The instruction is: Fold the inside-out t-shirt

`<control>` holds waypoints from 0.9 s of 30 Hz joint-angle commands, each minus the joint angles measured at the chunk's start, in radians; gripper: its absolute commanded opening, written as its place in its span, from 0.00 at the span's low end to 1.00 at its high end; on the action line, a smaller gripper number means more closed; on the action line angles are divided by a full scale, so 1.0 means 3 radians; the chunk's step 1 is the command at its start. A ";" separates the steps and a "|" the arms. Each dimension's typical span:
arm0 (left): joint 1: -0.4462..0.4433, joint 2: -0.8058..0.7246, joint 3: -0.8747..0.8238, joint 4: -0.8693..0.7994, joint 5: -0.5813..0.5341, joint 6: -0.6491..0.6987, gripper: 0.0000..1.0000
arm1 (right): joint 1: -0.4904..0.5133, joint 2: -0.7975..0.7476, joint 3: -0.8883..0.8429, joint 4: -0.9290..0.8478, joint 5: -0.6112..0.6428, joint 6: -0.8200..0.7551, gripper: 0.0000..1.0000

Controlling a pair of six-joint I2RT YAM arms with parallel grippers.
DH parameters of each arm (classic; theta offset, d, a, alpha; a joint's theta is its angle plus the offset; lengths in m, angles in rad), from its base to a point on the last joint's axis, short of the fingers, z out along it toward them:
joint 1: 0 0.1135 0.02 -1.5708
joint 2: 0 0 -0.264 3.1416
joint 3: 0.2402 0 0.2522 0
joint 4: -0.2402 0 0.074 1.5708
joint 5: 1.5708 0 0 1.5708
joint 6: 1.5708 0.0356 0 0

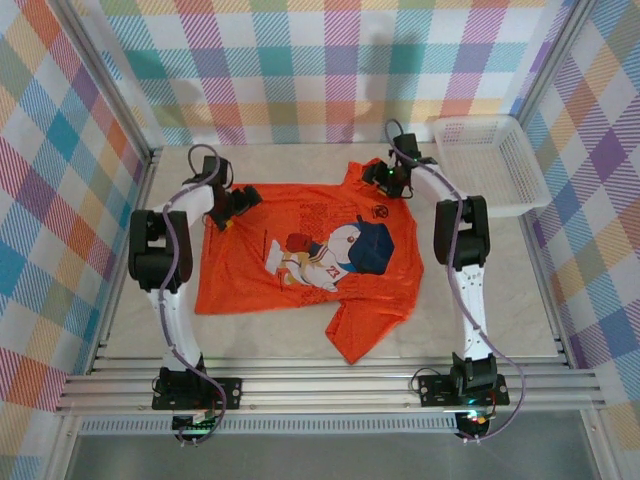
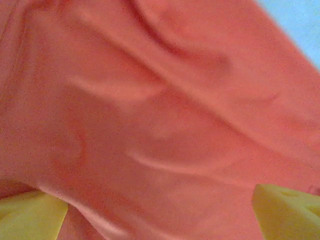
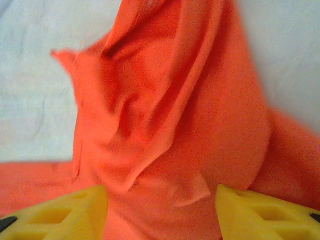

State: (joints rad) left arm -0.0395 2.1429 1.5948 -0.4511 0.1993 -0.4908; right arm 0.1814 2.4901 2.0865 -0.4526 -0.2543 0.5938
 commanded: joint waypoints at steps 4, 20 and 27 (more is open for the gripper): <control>0.0120 0.0894 0.1028 -0.0516 0.0133 0.0140 0.87 | -0.0190 0.0781 0.1308 -0.0637 0.0046 -0.0047 0.58; -0.0142 -0.1350 -0.0536 -0.0556 -0.0377 0.0188 0.90 | 0.0066 -0.1455 -0.0989 -0.0215 -0.0201 -0.0281 0.63; -0.0130 -0.1903 -0.1802 -0.0085 -0.0007 -0.0108 0.88 | 0.0239 -0.2341 -0.2838 0.0383 -0.0287 -0.0047 0.65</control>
State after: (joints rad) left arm -0.0875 1.5360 1.1625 -0.5335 0.1417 -0.4683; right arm 0.2661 1.8080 1.3804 -0.4236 -0.3252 0.5415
